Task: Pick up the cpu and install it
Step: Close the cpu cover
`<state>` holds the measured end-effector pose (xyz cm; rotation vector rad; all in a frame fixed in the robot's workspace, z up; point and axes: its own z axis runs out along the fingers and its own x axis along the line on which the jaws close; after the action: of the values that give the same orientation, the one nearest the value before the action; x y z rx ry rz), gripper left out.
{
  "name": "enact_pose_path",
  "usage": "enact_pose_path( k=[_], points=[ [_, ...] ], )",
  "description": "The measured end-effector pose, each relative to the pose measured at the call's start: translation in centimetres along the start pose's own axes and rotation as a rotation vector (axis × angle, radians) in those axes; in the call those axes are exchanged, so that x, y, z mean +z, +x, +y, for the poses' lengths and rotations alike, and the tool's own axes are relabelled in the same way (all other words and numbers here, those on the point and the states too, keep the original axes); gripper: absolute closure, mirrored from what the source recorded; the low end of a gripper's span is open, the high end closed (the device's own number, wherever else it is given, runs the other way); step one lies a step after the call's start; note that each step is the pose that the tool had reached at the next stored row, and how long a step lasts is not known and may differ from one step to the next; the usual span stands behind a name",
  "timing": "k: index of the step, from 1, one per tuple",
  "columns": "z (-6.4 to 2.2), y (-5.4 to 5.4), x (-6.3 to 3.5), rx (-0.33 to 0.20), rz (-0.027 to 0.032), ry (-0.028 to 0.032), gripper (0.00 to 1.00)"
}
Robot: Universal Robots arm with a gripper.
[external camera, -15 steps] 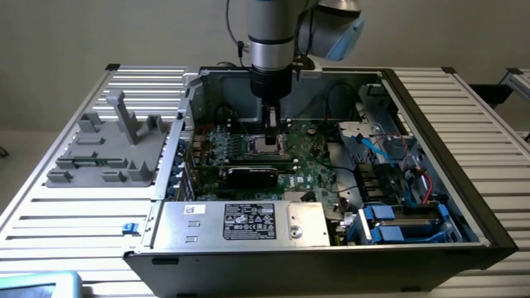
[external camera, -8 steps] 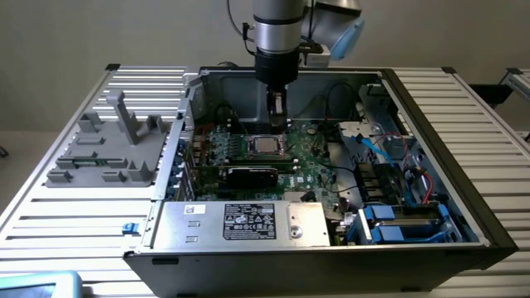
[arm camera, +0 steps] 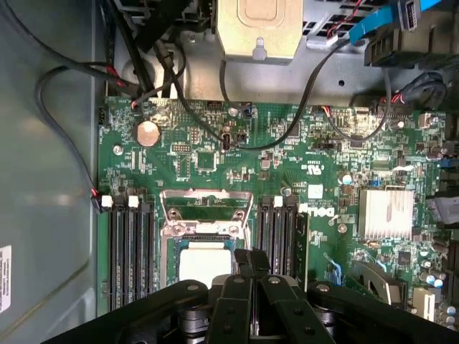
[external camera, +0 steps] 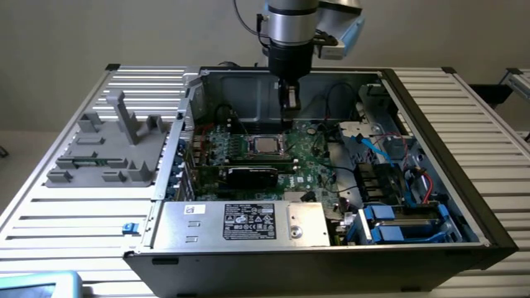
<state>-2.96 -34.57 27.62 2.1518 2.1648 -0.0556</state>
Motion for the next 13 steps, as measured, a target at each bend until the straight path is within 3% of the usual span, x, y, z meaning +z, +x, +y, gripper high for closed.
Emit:
enact_pose_path(
  k=[8, 13],
  points=[
    [1.91, 0.0, 0.07, 0.000, -0.0001, 0.0021, 0.89],
    [3.78, 0.0, 0.03, 0.000, 0.0024, 0.0020, 0.89]
  ],
)
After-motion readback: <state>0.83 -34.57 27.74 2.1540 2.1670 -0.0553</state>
